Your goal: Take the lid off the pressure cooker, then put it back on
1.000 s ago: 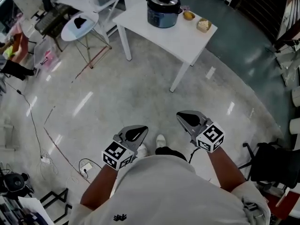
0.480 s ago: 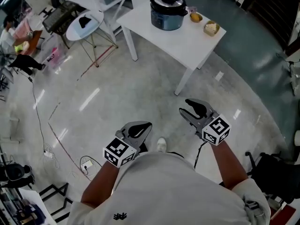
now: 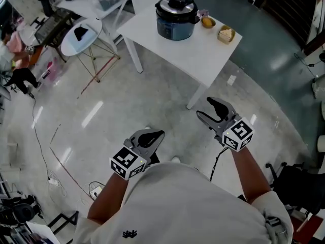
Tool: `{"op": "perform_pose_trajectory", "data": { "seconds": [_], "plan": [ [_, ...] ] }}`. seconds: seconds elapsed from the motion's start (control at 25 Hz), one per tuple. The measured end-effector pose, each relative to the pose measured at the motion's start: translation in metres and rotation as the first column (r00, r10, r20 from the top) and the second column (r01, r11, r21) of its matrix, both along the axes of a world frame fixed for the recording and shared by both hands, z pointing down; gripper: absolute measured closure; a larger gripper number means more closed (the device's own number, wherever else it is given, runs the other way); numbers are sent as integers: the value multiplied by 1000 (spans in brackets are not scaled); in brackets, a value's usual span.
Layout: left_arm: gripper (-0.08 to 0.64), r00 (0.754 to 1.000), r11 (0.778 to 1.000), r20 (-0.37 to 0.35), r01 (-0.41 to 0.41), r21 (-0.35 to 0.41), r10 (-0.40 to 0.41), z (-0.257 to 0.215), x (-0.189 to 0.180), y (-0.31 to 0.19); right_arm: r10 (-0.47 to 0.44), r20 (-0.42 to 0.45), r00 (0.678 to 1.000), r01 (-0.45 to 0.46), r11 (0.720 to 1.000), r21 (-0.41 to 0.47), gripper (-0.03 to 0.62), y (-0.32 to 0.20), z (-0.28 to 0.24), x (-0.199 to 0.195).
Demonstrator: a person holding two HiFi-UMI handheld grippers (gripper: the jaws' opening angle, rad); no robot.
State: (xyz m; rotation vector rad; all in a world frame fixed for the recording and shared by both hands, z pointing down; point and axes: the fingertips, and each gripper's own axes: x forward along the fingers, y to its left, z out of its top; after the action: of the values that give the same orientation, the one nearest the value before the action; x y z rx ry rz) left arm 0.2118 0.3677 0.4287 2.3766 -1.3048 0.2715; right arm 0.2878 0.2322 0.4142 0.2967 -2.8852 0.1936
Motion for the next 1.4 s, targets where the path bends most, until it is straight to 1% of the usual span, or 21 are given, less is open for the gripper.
{"op": "perform_pose_trajectory", "data": {
  "seconds": [0.08, 0.16, 0.36, 0.48, 0.64, 0.8, 0.88, 1.04, 1.24, 1.4],
  "plan": [
    [554, 1000, 1000, -11, -29, 1, 29, 0, -22, -15, 33, -10, 999, -33, 999, 0, 285, -17, -2, -18],
    [554, 998, 998, -13, -64, 3, 64, 0, -46, -31, 64, -14, 998, -64, 998, 0, 276, -35, -5, -38],
    [554, 988, 988, -11, -155, 14, 155, -8, -106, -71, 145, -24, 989, -144, 989, 10, 275, -82, -17, -87],
    [554, 980, 980, -28, -196, 22, 196, -16, -140, -92, 189, -30, 982, -188, 982, 28, 275, -112, -26, -115],
    [554, 971, 971, -30, -238, 24, 239, -16, -178, -109, 242, -35, 970, -239, 969, 64, 281, -145, -34, -144],
    [554, 967, 969, -66, -246, 23, 247, -14, -196, -124, 267, -42, 963, -263, 961, 90, 281, -175, -42, -162],
    [554, 965, 967, -72, -253, 24, 254, -13, -200, -136, 272, -45, 961, -266, 959, 99, 281, -194, -46, -170],
    [554, 960, 962, -52, -274, 18, 274, -7, -208, -160, 269, -44, 962, -263, 958, 114, 281, -234, -47, -186],
    [554, 970, 972, -49, -236, 18, 236, -13, -224, -204, 249, -25, 968, -243, 961, 134, 272, -290, -56, -210],
    [554, 973, 973, -12, -231, 18, 231, -24, -233, -244, 222, -29, 975, -215, 965, 148, 262, -339, -63, -227]
  ]
}}
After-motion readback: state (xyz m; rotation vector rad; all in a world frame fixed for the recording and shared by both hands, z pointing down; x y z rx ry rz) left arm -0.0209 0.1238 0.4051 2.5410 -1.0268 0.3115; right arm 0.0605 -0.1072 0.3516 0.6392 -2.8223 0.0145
